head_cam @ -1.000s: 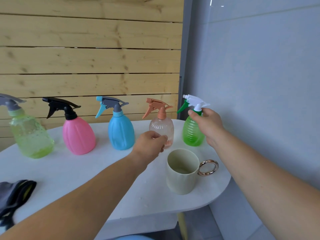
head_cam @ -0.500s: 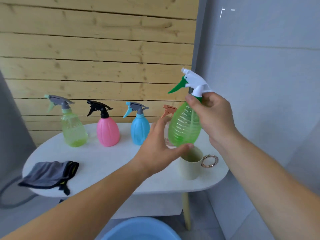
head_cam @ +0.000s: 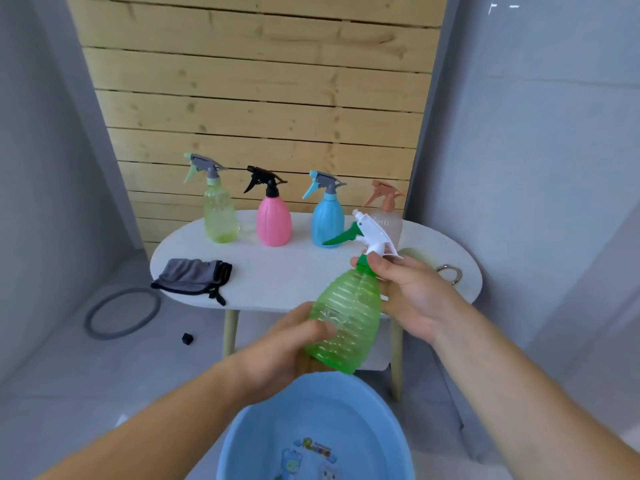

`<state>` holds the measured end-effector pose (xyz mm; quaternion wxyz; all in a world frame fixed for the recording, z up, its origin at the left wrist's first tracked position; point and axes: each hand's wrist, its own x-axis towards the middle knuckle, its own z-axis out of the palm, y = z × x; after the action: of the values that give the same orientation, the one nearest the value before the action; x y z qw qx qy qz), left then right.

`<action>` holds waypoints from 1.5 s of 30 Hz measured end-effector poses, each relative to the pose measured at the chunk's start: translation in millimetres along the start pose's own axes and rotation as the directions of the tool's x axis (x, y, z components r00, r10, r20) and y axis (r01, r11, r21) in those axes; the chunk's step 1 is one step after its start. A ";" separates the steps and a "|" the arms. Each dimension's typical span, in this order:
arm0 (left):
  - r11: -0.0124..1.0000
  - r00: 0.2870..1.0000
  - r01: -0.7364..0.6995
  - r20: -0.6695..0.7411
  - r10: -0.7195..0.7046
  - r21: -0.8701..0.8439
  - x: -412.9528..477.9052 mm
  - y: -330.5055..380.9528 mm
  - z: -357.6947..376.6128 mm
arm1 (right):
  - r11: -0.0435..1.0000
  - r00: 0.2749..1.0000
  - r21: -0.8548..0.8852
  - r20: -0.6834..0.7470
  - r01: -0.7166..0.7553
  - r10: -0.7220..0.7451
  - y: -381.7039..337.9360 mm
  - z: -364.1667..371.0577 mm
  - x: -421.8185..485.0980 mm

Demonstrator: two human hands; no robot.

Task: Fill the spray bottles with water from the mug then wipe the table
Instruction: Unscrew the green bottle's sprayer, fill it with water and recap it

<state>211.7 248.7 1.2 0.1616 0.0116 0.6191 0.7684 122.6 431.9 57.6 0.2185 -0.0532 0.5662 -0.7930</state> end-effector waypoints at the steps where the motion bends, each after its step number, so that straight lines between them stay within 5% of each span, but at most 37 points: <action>1: 0.995 0.998 0.019 0.062 -0.012 -0.100 -1.9 -3.2 -3.5 | 1.000 1.000 0.012 0.012 -0.017 0.017 3.8 -0.7 -1.6; 3: 0.999 0.999 0.023 0.041 -0.021 -0.047 -5.0 -9.6 -3.0 | 0.999 0.999 0.028 0.026 -0.022 0.022 13.5 -3.2 -4.6; 6: 0.954 0.991 0.011 -0.127 0.028 0.299 -6.6 -15.4 2.4 | 0.997 0.996 0.077 0.082 -0.033 0.027 26.0 -4.7 -5.8; 11: 0.926 0.990 -0.045 -0.108 0.092 0.374 -6.0 -17.7 -2.0 | 1.000 0.998 0.006 0.066 -0.010 0.010 35.5 -4.7 -1.5; 14: 0.945 0.995 -0.016 -0.087 0.048 0.327 -8.7 -15.9 -11.9 | 0.991 0.999 -0.128 -0.011 0.031 -0.033 37.5 -3.6 -0.1; 21: 0.967 0.986 0.162 0.056 -0.154 -0.195 0.3 -16.8 -23.7 | 0.993 0.998 -0.110 -0.035 0.047 -0.052 37.7 -9.0 4.7; 27: 0.991 0.991 0.134 -0.013 -0.134 0.028 6.3 -20.6 -14.7 | 0.995 0.996 -0.085 0.083 0.048 -0.040 38.2 -10.5 5.6; 31: 0.991 0.992 0.126 -0.017 -0.127 -0.045 11.5 -23.0 -18.9 | 0.999 0.991 -0.050 0.129 0.021 -0.015 35.6 -15.1 6.8; 37: 0.996 0.996 0.081 -0.050 -0.080 0.023 15.4 -26.7 -17.4 | 0.944 0.998 -0.325 0.013 0.059 -0.058 41.6 -18.3 10.7; 45: 0.985 0.984 0.114 -0.148 -0.094 0.131 12.2 -31.3 -22.9 | 0.944 0.938 -0.274 -0.235 0.186 -0.253 17.7 -30.8 32.0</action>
<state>202.5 235.9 -36.3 0.1560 -0.0641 0.6809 0.7127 88.7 441.2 25.2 0.0414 -0.0358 0.6752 -0.7356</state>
